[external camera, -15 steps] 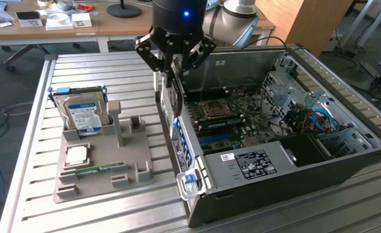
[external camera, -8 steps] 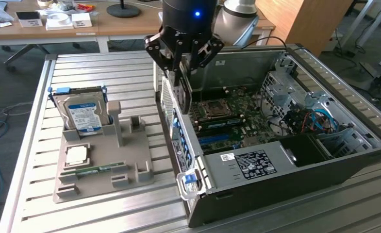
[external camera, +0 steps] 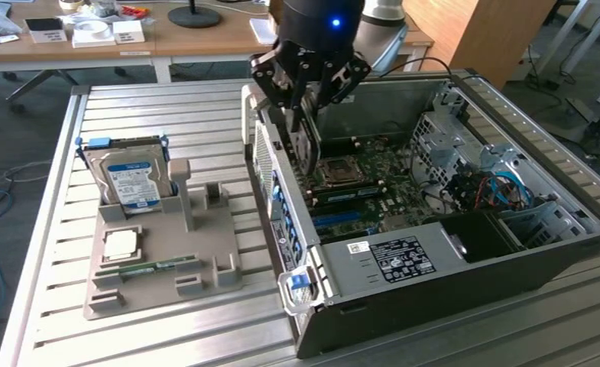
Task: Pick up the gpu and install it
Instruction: 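Pick up the gpu and move the gpu toward the slot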
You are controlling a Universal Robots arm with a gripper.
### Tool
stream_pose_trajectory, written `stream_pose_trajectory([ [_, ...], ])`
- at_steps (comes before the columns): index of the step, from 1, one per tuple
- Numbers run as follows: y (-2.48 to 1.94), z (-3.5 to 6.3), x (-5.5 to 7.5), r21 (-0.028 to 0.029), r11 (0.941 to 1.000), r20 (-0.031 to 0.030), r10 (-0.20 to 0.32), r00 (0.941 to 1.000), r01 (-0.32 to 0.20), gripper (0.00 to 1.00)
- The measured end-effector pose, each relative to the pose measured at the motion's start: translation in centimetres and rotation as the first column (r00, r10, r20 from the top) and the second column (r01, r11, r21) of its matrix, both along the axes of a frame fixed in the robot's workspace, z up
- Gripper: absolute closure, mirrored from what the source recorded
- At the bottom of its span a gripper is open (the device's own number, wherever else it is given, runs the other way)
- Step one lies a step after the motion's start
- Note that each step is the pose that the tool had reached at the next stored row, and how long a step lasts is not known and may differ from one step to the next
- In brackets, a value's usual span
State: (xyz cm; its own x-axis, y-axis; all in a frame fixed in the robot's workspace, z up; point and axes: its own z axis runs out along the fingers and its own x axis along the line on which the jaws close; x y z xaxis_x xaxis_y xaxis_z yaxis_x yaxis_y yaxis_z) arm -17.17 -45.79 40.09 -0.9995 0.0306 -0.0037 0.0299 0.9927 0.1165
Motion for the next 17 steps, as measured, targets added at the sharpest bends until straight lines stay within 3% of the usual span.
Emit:
stream_pose_trajectory([
  [4, 0.0, 0.0, 1.5, 0.0036, 1.0, -0.0001, 0.0, 1.0, 0.0, 0.73],
  [17, 0.0, 0.0, 6.4, 0.0063, 1.0, -0.0001, 0.0, 1.0, 0.0, 0.73],
])
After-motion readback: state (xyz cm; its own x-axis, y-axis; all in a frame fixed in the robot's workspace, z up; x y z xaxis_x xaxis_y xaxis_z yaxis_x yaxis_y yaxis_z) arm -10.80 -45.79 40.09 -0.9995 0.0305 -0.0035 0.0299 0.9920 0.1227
